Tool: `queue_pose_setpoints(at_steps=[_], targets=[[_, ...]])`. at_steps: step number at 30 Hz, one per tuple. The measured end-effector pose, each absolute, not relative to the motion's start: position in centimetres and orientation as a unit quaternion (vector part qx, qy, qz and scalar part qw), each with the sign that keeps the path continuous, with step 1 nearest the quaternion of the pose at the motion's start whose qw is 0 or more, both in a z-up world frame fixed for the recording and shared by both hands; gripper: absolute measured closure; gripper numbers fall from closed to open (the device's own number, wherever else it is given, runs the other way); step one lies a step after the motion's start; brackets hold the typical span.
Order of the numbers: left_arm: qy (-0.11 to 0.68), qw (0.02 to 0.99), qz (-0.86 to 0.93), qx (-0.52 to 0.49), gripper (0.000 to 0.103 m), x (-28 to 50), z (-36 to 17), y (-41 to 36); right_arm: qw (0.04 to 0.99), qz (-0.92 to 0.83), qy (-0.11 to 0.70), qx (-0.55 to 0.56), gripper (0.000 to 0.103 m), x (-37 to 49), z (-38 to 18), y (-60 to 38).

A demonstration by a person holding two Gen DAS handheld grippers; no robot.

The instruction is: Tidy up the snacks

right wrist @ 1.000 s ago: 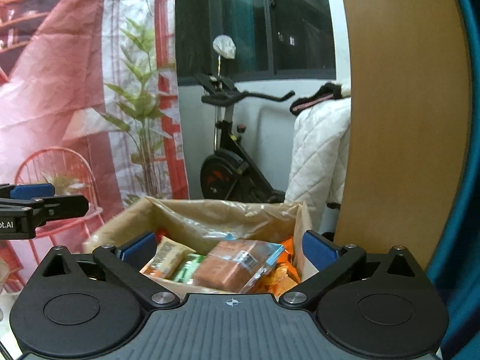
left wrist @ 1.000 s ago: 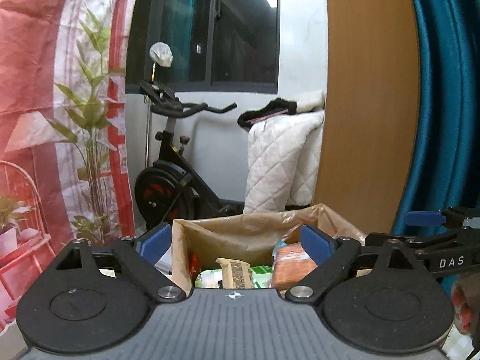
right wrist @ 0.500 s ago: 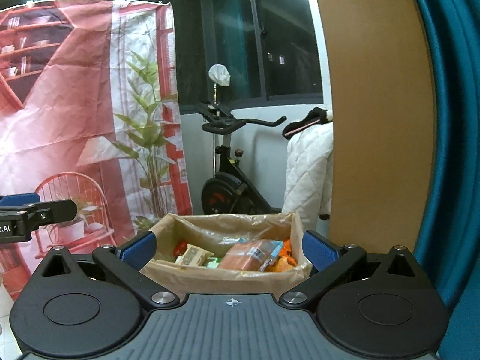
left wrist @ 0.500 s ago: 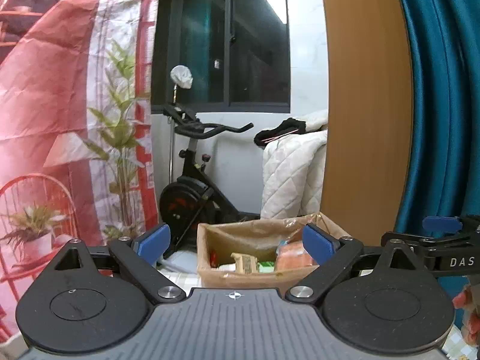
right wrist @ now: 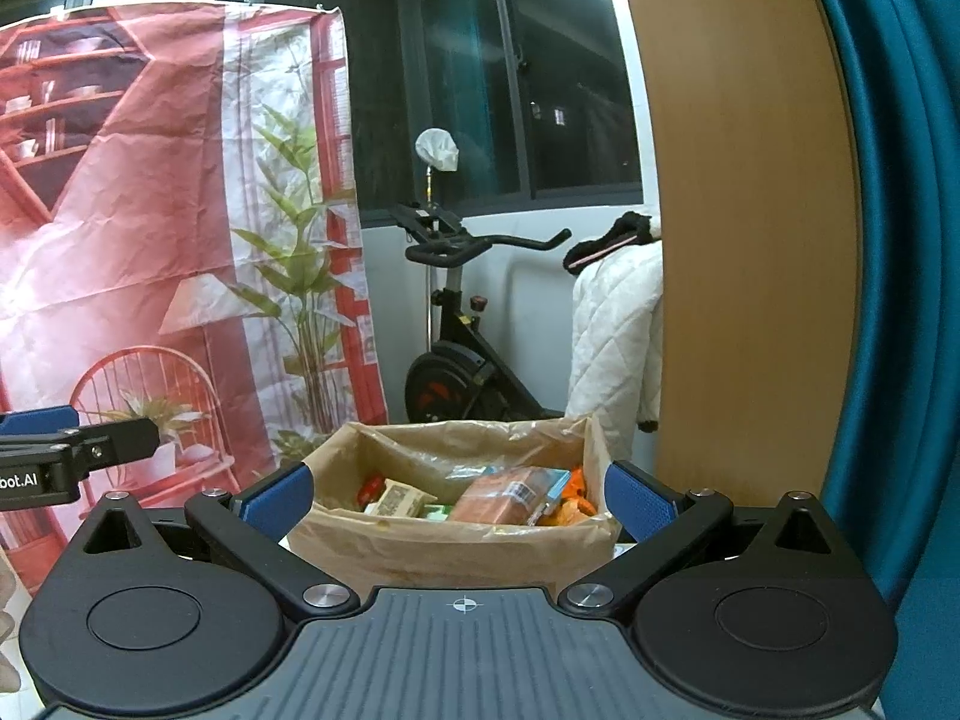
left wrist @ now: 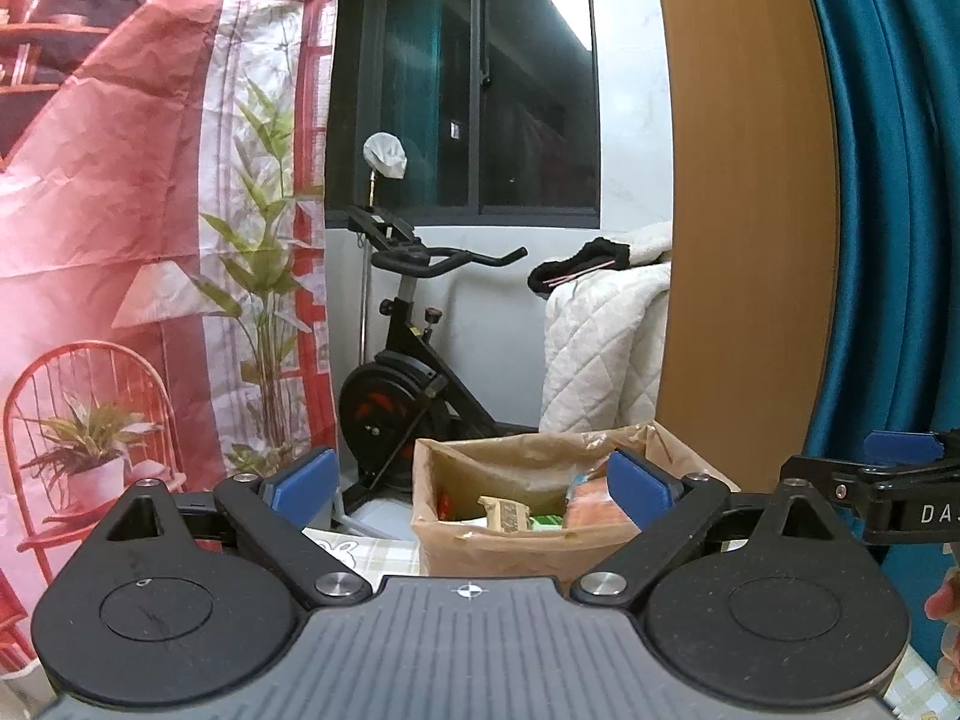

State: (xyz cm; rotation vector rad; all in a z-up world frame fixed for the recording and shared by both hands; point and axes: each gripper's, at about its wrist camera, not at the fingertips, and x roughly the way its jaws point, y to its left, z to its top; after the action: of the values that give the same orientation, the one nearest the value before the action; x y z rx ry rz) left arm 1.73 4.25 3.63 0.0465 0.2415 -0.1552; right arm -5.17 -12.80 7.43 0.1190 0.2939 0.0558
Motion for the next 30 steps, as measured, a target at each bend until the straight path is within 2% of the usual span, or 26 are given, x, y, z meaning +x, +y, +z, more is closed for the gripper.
queue_pose_setpoints(at_steps=[30], targets=[[0.129,0.99,-0.058,0.017,0.005,1.57,3.89,4.1,0.986,0.032,0.154,0.06,0.001,-4.88,7.51,-12.59]])
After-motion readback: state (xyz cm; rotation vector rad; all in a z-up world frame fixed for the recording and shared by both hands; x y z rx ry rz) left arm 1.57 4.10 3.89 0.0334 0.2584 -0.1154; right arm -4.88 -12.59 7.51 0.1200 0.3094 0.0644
